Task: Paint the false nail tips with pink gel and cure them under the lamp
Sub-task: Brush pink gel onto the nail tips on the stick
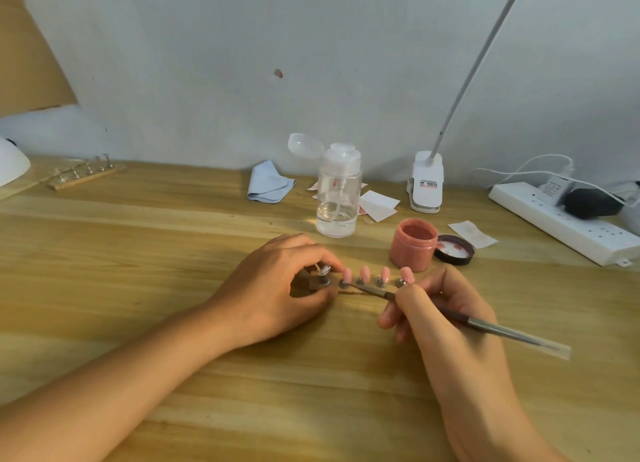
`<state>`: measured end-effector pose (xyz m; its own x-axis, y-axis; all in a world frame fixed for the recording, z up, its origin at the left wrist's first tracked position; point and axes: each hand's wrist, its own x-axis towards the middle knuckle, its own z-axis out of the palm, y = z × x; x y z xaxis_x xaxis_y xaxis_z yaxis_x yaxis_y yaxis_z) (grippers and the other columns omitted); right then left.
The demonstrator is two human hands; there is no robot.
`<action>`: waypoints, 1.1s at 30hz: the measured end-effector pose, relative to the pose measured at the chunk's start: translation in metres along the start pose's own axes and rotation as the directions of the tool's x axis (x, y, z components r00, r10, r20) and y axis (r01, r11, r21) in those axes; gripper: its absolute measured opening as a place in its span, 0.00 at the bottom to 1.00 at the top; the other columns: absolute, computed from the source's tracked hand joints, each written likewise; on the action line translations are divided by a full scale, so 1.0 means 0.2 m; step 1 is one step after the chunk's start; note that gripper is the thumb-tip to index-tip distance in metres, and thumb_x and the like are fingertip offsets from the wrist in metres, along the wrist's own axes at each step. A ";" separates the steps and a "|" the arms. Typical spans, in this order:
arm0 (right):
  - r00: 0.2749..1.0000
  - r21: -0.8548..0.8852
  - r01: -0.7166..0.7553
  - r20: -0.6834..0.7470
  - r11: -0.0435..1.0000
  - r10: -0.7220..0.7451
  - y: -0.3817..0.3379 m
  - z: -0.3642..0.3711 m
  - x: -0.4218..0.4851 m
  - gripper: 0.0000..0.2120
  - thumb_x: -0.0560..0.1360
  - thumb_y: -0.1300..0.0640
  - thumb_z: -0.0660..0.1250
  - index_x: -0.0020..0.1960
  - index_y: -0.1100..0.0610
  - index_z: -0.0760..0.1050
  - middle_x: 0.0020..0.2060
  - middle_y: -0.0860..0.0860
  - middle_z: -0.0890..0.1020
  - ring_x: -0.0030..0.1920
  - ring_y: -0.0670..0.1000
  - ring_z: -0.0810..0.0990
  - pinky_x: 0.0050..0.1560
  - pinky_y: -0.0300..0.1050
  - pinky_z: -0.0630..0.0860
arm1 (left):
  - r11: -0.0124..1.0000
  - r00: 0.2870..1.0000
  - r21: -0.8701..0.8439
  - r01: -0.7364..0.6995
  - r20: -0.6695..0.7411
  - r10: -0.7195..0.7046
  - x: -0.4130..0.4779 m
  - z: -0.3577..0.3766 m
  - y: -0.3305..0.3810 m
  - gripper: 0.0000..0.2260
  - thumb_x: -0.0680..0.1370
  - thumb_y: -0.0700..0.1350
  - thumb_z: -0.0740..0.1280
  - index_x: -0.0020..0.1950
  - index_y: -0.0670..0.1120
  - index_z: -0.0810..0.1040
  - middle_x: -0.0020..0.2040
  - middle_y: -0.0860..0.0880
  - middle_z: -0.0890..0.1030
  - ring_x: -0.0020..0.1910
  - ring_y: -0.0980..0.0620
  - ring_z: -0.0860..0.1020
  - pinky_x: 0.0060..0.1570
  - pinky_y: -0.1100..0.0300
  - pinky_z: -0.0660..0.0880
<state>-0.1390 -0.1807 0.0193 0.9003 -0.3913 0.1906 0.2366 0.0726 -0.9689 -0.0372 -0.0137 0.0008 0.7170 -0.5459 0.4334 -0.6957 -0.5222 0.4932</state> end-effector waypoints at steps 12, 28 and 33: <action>0.999 0.038 0.033 -0.009 0.999 -0.033 0.01 0.00 0.00 0.10 0.77 0.63 0.66 0.40 0.66 0.68 0.28 0.54 0.82 0.26 0.42 0.73 0.28 0.31 0.69 | 1.000 1.000 0.024 -0.020 -0.005 0.020 0.00 0.00 -0.01 0.08 0.74 0.49 0.73 0.50 0.61 0.81 0.45 0.61 0.76 0.49 0.61 0.75 0.48 0.65 0.71; 0.999 0.018 0.047 0.013 0.999 -0.048 0.01 -0.01 0.00 0.10 0.77 0.63 0.65 0.41 0.66 0.68 0.28 0.55 0.82 0.25 0.44 0.72 0.27 0.31 0.69 | 1.000 1.000 0.006 -0.019 -0.002 0.019 0.00 0.00 -0.01 0.09 0.74 0.47 0.73 0.51 0.61 0.81 0.45 0.60 0.77 0.49 0.59 0.75 0.50 0.57 0.74; 0.999 0.020 0.043 0.006 0.999 -0.043 0.02 -0.01 0.00 0.11 0.77 0.62 0.65 0.41 0.67 0.68 0.28 0.56 0.82 0.25 0.45 0.71 0.27 0.31 0.69 | 1.000 1.000 0.009 -0.015 -0.007 0.015 0.00 0.00 -0.01 0.10 0.74 0.48 0.73 0.51 0.61 0.81 0.45 0.61 0.76 0.49 0.60 0.75 0.50 0.59 0.73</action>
<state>-0.1385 -0.1827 0.0157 0.8913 -0.3887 0.2335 0.2826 0.0735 -0.9564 -0.0352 -0.0127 -0.0004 0.7066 -0.5493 0.4461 -0.7069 -0.5196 0.4798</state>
